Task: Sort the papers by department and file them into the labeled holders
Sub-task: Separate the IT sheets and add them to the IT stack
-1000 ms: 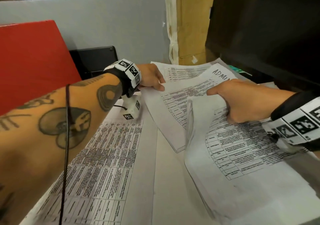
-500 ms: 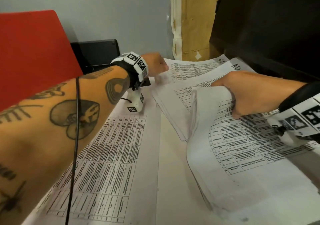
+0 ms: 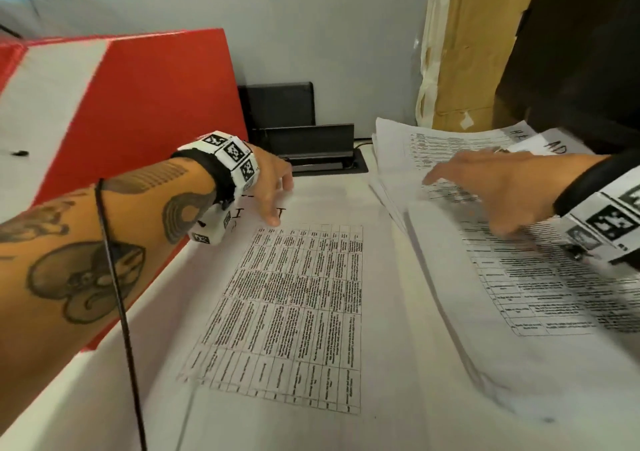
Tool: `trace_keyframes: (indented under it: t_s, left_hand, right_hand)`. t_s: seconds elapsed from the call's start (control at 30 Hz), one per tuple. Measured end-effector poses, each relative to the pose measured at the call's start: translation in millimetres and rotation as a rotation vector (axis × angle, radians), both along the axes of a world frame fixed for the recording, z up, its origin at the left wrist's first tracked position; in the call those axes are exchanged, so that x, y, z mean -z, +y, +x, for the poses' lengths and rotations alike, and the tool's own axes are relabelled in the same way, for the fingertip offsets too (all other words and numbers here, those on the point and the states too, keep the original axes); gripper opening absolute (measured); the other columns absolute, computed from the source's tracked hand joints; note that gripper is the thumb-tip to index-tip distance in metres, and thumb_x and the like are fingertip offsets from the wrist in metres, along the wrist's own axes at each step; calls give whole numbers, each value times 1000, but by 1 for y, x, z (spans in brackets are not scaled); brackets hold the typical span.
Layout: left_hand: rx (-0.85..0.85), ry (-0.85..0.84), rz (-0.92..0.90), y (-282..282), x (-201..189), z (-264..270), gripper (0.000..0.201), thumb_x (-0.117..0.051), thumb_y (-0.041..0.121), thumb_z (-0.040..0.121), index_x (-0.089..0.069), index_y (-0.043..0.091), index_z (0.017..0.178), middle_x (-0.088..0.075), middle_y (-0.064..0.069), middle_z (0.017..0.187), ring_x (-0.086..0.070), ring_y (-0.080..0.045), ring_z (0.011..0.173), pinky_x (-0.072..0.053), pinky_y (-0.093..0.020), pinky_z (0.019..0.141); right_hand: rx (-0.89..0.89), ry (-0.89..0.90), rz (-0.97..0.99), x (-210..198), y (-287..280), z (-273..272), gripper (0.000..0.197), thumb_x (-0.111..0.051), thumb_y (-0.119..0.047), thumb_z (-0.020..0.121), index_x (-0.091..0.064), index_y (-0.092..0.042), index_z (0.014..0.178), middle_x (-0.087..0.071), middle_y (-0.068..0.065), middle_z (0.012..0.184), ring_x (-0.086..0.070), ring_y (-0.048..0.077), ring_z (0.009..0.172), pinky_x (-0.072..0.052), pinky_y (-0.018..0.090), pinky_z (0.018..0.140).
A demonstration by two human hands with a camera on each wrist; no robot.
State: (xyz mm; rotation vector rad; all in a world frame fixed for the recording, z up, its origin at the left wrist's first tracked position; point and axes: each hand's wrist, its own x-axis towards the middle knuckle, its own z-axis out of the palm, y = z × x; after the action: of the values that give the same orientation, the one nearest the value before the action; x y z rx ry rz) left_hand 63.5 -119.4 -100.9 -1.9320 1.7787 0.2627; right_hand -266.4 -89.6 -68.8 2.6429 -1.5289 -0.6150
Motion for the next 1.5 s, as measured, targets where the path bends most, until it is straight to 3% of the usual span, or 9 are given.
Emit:
trace_keyframes:
  t_s: [0.2, 0.5, 0.6, 0.73, 0.9, 1.07, 1.2, 1.37, 1.5]
  left_hand:
    - [-5, -3, -91, 11, 4, 20, 88, -90, 48, 71, -53, 15, 144, -60, 4, 130, -62, -21, 118, -51, -42, 106]
    - [-60, 212, -398, 40, -5, 18, 52, -90, 33, 76, -68, 19, 120, -64, 1, 111, -57, -22, 101, -53, -42, 95]
    - [-98, 396, -623, 53, -10, 16, 30, -91, 34, 74, -72, 30, 96, -70, 3, 104, -60, -21, 103, -54, -47, 95]
    - [-117, 764, -746, 70, -10, 10, 21, -93, 42, 69, -73, 34, 74, -70, 11, 81, -64, -13, 87, -50, -30, 73]
    - [-378, 989, -942, 81, -4, 18, 60, -92, 52, 67, -61, 30, 114, -70, 9, 106, -67, -14, 98, -55, -34, 86]
    - [-432, 1067, -722, 115, 8, 23, 6, -84, 21, 84, -81, 16, 86, -80, 4, 82, -77, -17, 83, -63, -39, 86]
    - [-575, 1167, -801, 124, 14, 26, 23, -95, 25, 71, -81, 14, 87, -80, 4, 82, -78, -14, 78, -62, -35, 80]
    - [-603, 1121, -866, 128, 21, 31, 12, -75, 24, 93, -80, 13, 98, -80, 4, 95, -76, -11, 83, -62, -30, 75]
    - [-606, 1043, -888, 127, 22, 31, 22, -67, 21, 98, -78, 2, 93, -80, -4, 92, -76, -20, 85, -62, -36, 74]
  right_hand:
    - [-173, -231, 65, 4, 5, 71, 67, -87, -36, 79, -53, -40, 136, -52, -13, 137, -52, 14, 123, -45, 32, 101]
    - [-157, -321, 71, 23, -24, 140, 82, -84, -48, 80, -44, -22, 147, -56, -2, 143, -56, 22, 125, -48, 41, 108]
    - [-203, -516, 2, 16, -34, 146, 69, -86, -44, 79, -53, -22, 136, -64, -1, 129, -61, 22, 119, -51, 42, 104]
    - [-288, -733, -24, 9, -36, 153, 31, -86, -37, 80, -71, -24, 104, -72, -6, 96, -68, 14, 89, -57, 36, 86]
    - [-301, -798, 12, -5, -42, 150, 8, -84, -25, 85, -80, -18, 84, -75, -6, 78, -66, 8, 71, -57, 33, 76]
    - [-283, -774, 148, -10, -55, 146, 27, -79, -8, 88, -75, -26, 109, -80, -11, 92, -76, 4, 87, -60, 27, 84]
    - [-284, -791, 67, 3, -55, 164, 15, -87, -21, 81, -74, -25, 86, -79, -10, 82, -75, 6, 79, -61, 37, 84]
    - [-236, -874, -77, 1, -67, 159, 16, -91, -10, 71, -76, -13, 73, -78, 9, 84, -74, 24, 83, -60, 48, 86]
    - [-230, -1029, 120, 0, -67, 140, 18, -85, 9, 72, -72, -4, 71, -79, 6, 84, -74, 11, 78, -58, 35, 84]
